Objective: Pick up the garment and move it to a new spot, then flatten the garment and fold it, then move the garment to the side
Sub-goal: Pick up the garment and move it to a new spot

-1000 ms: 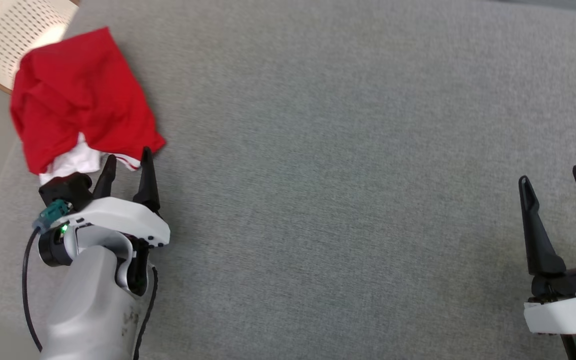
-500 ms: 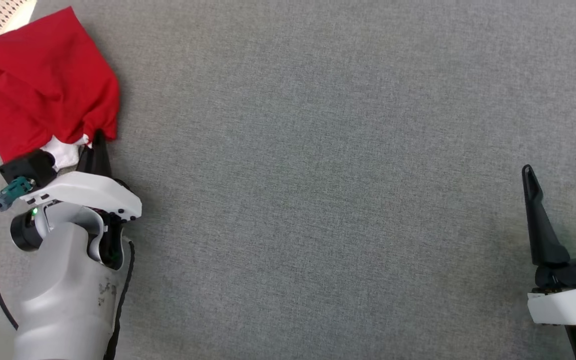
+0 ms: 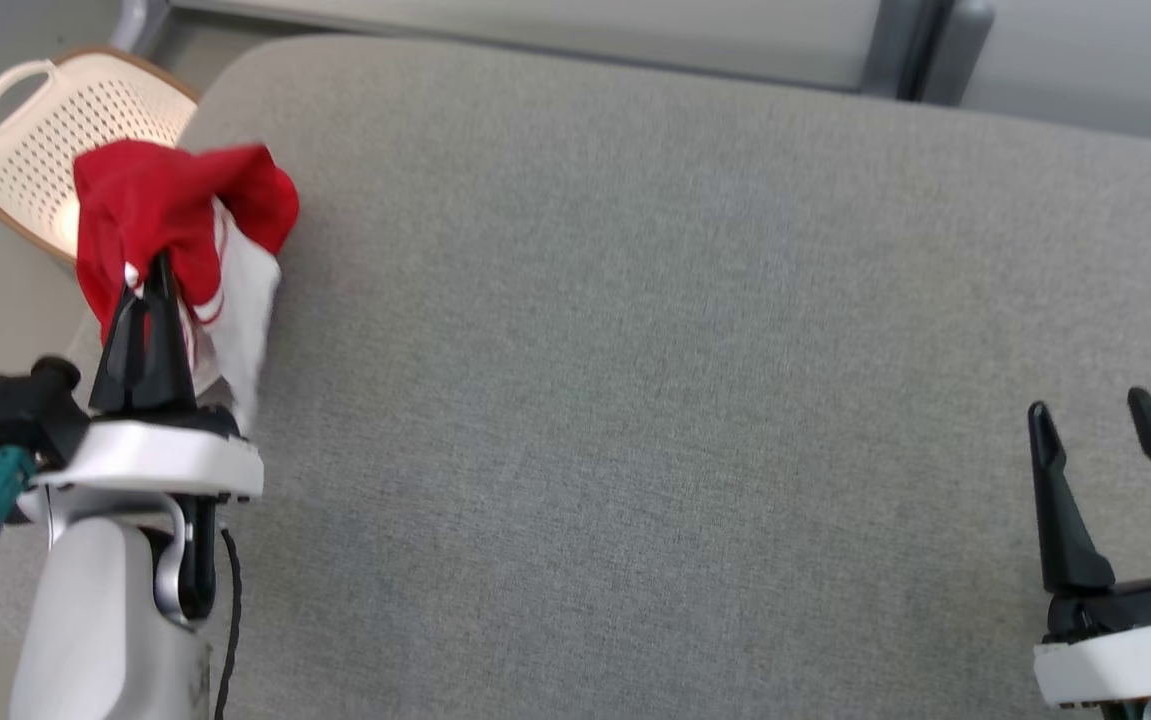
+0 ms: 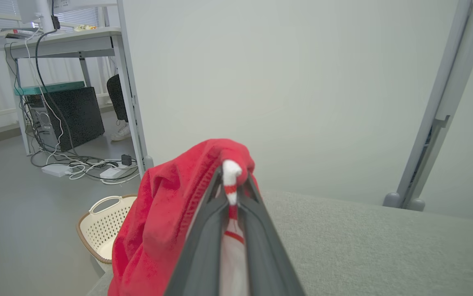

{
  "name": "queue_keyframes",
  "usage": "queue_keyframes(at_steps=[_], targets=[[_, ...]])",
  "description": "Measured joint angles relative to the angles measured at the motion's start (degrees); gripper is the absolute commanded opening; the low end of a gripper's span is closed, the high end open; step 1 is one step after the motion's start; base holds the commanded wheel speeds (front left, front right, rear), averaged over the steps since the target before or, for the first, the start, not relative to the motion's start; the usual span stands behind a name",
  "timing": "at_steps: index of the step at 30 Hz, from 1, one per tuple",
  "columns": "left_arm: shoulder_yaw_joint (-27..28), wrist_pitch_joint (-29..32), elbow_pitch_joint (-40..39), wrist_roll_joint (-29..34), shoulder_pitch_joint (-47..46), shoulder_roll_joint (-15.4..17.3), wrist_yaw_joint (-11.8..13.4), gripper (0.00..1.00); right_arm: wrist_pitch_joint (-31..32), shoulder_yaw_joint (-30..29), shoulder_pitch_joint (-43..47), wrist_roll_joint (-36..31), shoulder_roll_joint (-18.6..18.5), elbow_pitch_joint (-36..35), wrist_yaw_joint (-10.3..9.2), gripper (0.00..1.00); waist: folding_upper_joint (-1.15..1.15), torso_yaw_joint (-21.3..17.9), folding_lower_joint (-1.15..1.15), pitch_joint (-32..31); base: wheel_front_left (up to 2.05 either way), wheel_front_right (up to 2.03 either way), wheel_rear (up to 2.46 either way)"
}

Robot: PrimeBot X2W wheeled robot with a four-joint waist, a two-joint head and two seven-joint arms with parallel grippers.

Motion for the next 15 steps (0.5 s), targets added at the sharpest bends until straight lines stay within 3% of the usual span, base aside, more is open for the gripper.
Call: queue_keyframes(at_steps=[6,15], targets=[[-2.4,0.0,-10.4,1.9,9.6,-0.3,0.5,0.00,-1.0,0.7,2.8,0.4,1.1,1.1,0.00,1.00,0.00,-0.2,0.00,-6.5,0.00,0.00,0.00],[-6.3,6.2,-24.0,2.1,19.7,-0.4,1.7,0.00,-1.4,0.5,5.0,0.9,2.0,0.8,0.00,1.00,0.00,-3.3,0.00,-10.7,0.00,0.00,0.00]])
